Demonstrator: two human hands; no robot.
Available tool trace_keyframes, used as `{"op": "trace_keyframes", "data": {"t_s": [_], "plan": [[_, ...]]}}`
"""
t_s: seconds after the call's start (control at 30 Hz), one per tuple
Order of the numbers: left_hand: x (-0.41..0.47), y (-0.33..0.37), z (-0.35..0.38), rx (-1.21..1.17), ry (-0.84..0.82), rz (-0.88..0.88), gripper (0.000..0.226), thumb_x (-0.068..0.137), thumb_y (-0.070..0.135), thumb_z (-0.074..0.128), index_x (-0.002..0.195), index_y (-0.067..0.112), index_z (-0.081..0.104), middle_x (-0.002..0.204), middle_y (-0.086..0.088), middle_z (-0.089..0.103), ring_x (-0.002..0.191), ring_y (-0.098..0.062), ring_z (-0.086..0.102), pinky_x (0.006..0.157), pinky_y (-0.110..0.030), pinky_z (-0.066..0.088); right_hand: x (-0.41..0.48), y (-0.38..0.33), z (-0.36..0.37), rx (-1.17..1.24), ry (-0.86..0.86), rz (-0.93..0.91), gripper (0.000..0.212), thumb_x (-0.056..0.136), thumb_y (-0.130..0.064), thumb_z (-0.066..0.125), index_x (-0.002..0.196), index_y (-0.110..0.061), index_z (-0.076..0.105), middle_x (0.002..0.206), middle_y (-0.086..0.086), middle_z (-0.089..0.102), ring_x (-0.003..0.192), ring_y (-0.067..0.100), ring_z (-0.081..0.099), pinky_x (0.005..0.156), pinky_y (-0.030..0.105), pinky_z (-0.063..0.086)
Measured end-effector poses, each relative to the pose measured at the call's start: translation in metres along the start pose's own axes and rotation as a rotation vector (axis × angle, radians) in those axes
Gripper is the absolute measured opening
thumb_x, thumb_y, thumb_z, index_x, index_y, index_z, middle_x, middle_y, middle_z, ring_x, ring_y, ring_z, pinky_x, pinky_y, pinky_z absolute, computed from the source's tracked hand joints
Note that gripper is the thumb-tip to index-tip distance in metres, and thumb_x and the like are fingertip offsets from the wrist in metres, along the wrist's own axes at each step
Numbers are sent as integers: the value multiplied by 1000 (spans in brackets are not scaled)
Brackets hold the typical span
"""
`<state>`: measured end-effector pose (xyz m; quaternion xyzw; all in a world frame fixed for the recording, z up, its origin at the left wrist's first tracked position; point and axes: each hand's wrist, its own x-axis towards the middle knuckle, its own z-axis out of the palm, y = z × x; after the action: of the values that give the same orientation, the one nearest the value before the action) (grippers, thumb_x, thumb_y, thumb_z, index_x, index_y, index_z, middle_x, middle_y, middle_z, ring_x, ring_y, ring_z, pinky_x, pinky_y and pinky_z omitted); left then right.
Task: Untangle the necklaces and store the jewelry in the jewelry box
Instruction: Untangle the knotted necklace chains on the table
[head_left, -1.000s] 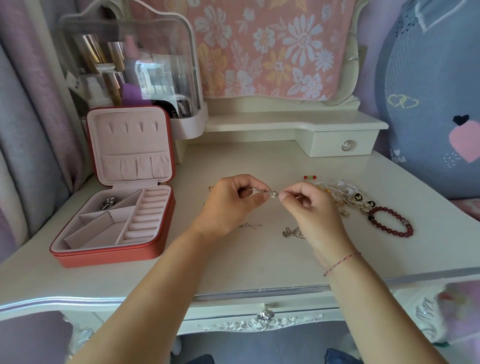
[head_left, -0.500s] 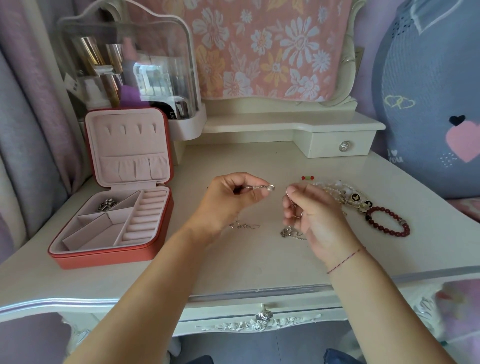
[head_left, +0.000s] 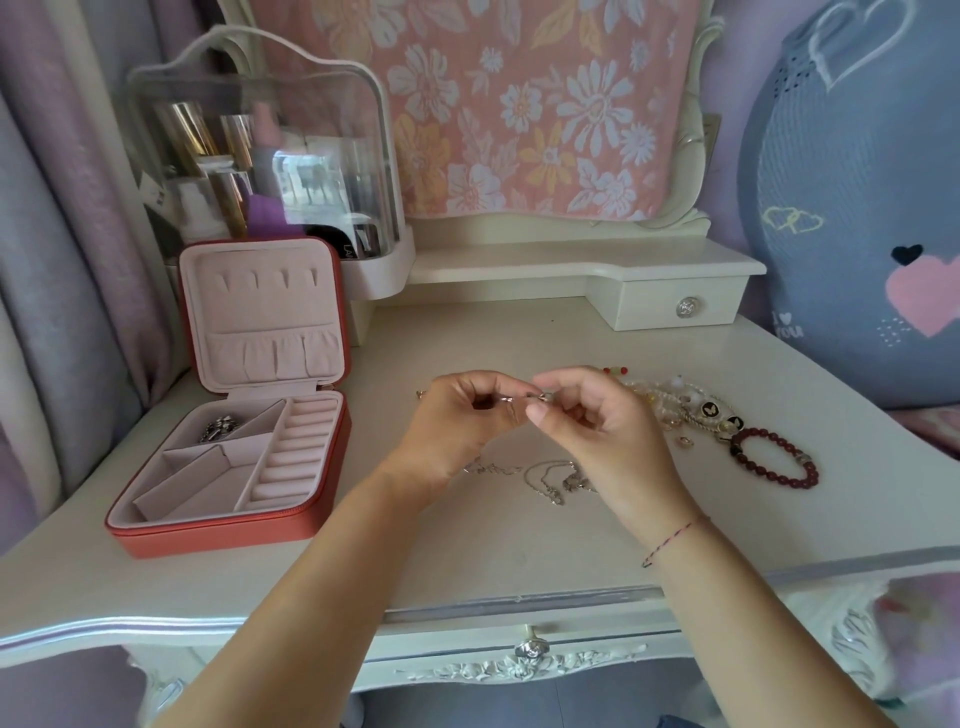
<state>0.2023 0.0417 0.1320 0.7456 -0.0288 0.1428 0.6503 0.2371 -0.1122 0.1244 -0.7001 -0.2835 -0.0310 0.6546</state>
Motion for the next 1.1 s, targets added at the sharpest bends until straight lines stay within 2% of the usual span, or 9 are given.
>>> {"op": "trace_keyframes", "data": {"t_s": [0.07,0.2,0.5,0.63,0.77,0.83,0.9,1.0,1.1], "plan": [[0,0,1,0,-8,-14,12,80,14,74,90,8,75,86,-8,74,78,-9,62,75,-18,48,2,0,-4,-5,42,1,12,84,-6,70,89,-17,70,78,2,70,75,15,64,73,25,51],[0,-2,5,4,23,-45,11,85,5,69,95,0,73,75,8,70,55,9,54,56,-3,37,5,-1,-23,75,167,58,14,84,-2,67,84,-16,68,74,-2,71,70,8,62,73,21,49],[13,-8,-1,200,134,-100,3,86,11,72,83,11,74,62,14,63,48,5,47,50,-10,35,-15,8,-80,65,360,151,14,83,0,68,83,-13,70,68,-3,71,65,6,62,66,12,49],[32,1,-8,310,156,-108,6,87,16,71,81,16,73,58,16,62,49,0,46,47,-8,35,-25,13,-94,-111,356,170,18,81,-2,72,78,-21,71,72,-2,72,68,10,63,67,11,48],[62,8,-15,492,119,-103,5,88,22,72,86,17,74,69,8,63,57,2,50,52,-6,37,-37,13,-93,-303,335,169,20,80,-4,71,76,-24,71,70,-8,71,66,3,63,66,11,47],[79,8,-18,564,99,-126,8,88,23,71,90,17,74,77,6,66,69,-5,56,57,-9,41,-41,12,-88,-392,327,166,18,80,-4,71,76,-21,72,69,-9,68,68,1,62,65,8,45],[96,6,-19,632,63,-162,10,88,24,71,92,16,75,76,7,65,67,-7,55,60,-15,42,-43,11,-83,-507,327,164,13,80,-4,71,79,-17,73,71,-16,63,68,-2,59,64,6,43],[116,-3,-16,617,6,-213,8,88,20,71,88,13,74,70,2,66,57,-6,52,61,-20,43,-43,12,-78,-650,322,176,10,81,-7,71,81,-17,72,71,-18,60,70,1,58,66,17,45],[131,-16,-10,565,-19,-234,6,89,10,69,90,5,73,69,-6,66,46,-3,52,55,-16,44,-43,13,-74,-738,303,195,10,80,-9,71,76,-18,69,73,-12,63,72,9,60,67,29,50]]}}
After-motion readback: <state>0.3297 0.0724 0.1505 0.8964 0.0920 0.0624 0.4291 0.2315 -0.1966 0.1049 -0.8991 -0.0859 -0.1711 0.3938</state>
